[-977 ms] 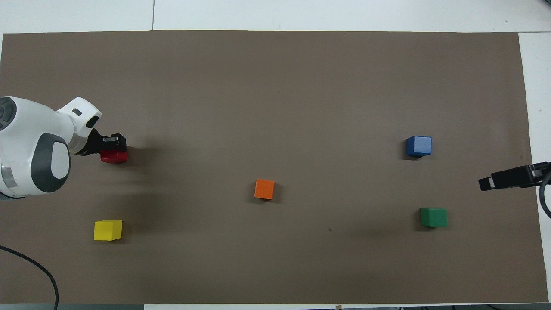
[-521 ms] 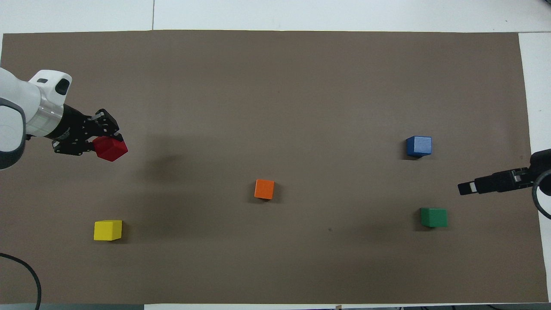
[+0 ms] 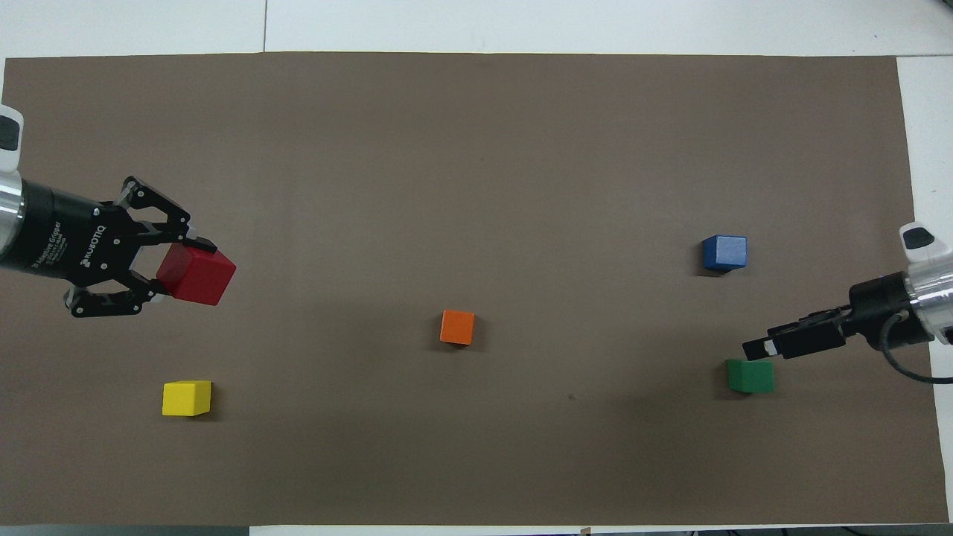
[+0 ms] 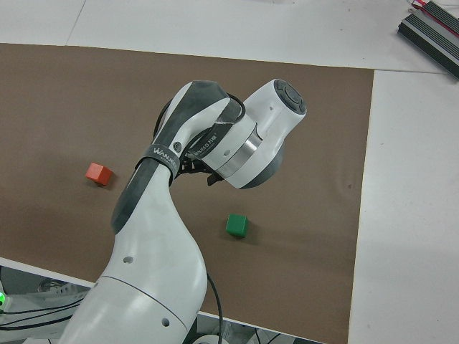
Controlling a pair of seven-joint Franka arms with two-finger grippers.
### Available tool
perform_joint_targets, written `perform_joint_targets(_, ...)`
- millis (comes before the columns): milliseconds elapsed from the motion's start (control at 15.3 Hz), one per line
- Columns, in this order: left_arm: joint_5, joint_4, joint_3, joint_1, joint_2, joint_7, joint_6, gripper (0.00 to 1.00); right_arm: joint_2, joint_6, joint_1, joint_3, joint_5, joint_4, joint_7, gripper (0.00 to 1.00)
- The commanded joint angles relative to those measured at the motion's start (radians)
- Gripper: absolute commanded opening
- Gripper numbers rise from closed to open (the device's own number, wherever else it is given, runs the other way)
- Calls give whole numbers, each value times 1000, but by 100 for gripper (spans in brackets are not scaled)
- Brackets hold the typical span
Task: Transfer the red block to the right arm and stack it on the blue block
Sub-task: 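Lift the red cube with the left gripper while the right gripper approaches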
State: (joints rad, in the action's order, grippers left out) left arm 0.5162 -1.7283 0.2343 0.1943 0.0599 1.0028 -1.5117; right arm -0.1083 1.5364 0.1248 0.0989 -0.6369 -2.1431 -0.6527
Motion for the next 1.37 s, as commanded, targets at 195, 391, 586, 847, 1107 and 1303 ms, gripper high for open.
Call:
perform_joint_targets(195, 270, -31, 33, -42, 24, 384, 4, 0, 55, 2, 15, -7, -154, -89, -188, 100)
perform_joint_targets(391, 329, -36, 42, -52, 26, 488, -10, 0, 65, -42, 3, -7, -242, -121, -232, 100)
perform_joint_targets(586, 332, -74, 48, -102, 41, 550, -57, 0, 93, -59, -13, -8, -341, -188, -344, 100)
perform_joint_targets(847, 444, -199, 46, -102, 113, 576, -143, 0, 228, -91, -33, -8, -412, -190, -509, 100)
perform_joint_targets(1107, 507, -374, 48, -157, 230, 582, -338, 0, 324, -154, -66, -11, -545, -154, -512, 100)
perform_joint_targets(1303, 541, -542, 46, -275, 345, 606, -566, 0, 340, -208, -108, -16, -633, -141, -513, 100)
